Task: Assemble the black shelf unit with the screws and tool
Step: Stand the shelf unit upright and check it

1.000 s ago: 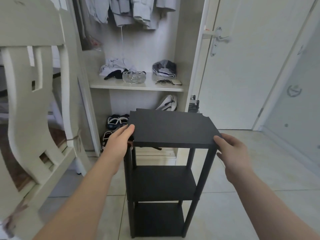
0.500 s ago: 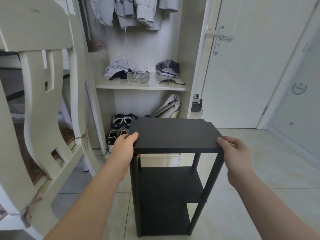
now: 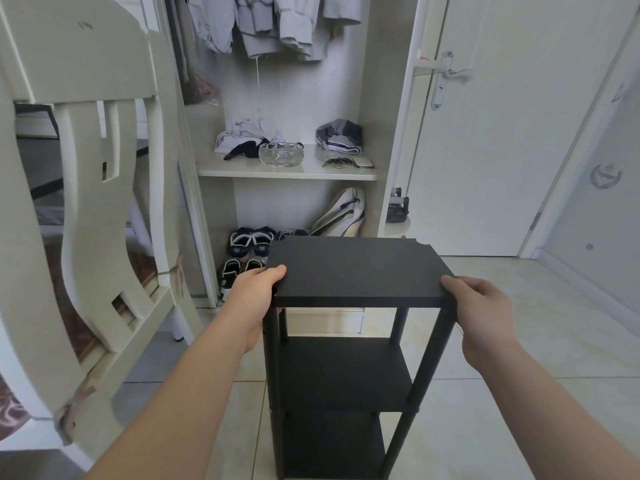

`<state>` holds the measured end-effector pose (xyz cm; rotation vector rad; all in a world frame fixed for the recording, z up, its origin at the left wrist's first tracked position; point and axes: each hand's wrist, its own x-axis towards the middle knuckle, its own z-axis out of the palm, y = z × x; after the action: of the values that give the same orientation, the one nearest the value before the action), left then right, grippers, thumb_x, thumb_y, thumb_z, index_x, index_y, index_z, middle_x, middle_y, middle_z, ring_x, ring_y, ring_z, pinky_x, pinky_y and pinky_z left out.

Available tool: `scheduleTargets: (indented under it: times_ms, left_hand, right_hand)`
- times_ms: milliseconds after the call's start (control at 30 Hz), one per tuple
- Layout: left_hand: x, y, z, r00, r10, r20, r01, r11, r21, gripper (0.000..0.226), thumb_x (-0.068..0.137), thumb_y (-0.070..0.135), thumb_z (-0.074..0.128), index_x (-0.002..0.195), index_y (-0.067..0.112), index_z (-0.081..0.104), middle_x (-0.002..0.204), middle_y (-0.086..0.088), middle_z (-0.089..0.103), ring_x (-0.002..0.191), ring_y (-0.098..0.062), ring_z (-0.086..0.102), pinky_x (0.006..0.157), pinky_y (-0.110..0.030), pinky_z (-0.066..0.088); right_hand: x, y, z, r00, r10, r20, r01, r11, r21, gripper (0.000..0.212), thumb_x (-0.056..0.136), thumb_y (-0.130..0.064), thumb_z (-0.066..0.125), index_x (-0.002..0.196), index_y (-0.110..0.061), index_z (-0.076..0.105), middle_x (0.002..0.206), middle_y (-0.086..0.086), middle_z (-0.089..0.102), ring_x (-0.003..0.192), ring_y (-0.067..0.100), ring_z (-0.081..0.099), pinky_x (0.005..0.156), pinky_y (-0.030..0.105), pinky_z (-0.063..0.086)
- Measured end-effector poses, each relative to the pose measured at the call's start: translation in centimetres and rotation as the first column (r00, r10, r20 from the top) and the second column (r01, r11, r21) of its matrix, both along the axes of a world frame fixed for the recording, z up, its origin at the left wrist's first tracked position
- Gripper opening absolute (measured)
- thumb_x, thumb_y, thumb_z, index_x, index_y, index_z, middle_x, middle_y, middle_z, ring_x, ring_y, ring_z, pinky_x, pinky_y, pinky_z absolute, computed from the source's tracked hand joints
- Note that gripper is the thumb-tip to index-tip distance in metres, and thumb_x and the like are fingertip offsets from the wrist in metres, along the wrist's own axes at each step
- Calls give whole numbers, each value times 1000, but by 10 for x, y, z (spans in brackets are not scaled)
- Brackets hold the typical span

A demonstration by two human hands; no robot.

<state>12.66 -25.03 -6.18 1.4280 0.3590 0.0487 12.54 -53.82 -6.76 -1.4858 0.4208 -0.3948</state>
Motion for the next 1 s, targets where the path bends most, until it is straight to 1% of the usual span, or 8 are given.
scheduleTargets:
  times_ms: [233, 300, 400, 533, 600, 733, 867, 1000]
  left_hand:
    - [1, -1, 3, 998, 50, -22, -51, 997, -50, 21, 100, 37, 58, 104, 17, 66, 97, -3, 70, 82, -20, 61, 70, -34, 47]
    - [-1, -2, 3, 998, 54, -21, -55, 996, -74, 19, 100, 34, 58, 104, 17, 66, 97, -2, 70, 82, -20, 61, 70, -34, 47]
    - [-4, -1, 5, 999, 38, -11, -39, 991, -125, 16, 99, 29, 60, 102, 16, 67, 87, 0, 69, 75, -17, 60, 66, -31, 46]
    - [-6, -1, 5, 999, 28, -35, -32, 991, -126, 13, 97, 28, 62, 98, 16, 67, 80, 2, 68, 74, -17, 58, 70, -32, 45]
    - [-5, 0, 4, 998, 24, -59, -30, 993, -115, 14, 96, 27, 62, 101, 14, 66, 82, 0, 68, 74, -17, 58, 72, -33, 45]
    - [-3, 0, 1, 994, 37, -99, -46, 994, -94, 16, 96, 28, 63, 104, 14, 64, 88, -2, 69, 76, -17, 61, 68, -31, 48]
    - [0, 1, -1, 995, 48, -90, -57, 993, -107, 15, 96, 29, 65, 100, 15, 66, 73, 4, 73, 68, -14, 64, 62, -29, 47]
    - [2, 2, -2, 995, 46, -91, -56, 992, -113, 16, 96, 30, 65, 99, 15, 68, 67, 6, 72, 68, -14, 63, 62, -29, 47]
  right_hand:
    - [4, -4, 3, 999, 21, -31, -20, 999, 33, 17, 92, -27, 70, 95, -12, 63, 95, 4, 62, 83, 21, 54, 81, 36, 46]
    - [4, -6, 3, 999, 19, -38, -18, 999, 40, 19, 92, -29, 70, 94, -12, 62, 96, 5, 62, 85, 23, 54, 82, 38, 46]
    - [4, -7, 3, 999, 16, -47, -13, 998, 57, 21, 92, -30, 70, 91, -12, 61, 93, 5, 61, 88, 25, 53, 88, 43, 48]
    - [4, -9, 3, 998, 17, -65, -13, 998, 58, 21, 91, -29, 70, 90, -10, 61, 93, 7, 60, 89, 27, 54, 101, 50, 49]
    - [4, -9, 2, 997, 15, -72, -11, 999, 48, 22, 91, -29, 70, 91, -10, 60, 94, 7, 60, 90, 27, 55, 104, 52, 49]
    - [5, -9, 2, 997, 6, -76, -5, 1000, 14, 22, 90, -30, 71, 91, -10, 62, 94, 8, 63, 91, 27, 57, 102, 51, 51]
    - [6, -9, 1, 997, -6, -78, 5, 1000, -19, 22, 89, -29, 72, 89, -10, 62, 93, 7, 63, 85, 26, 56, 94, 47, 52]
    - [8, -8, 0, 998, -12, -67, 9, 999, -43, 22, 89, -29, 73, 86, -10, 63, 87, 4, 62, 79, 23, 55, 83, 42, 52]
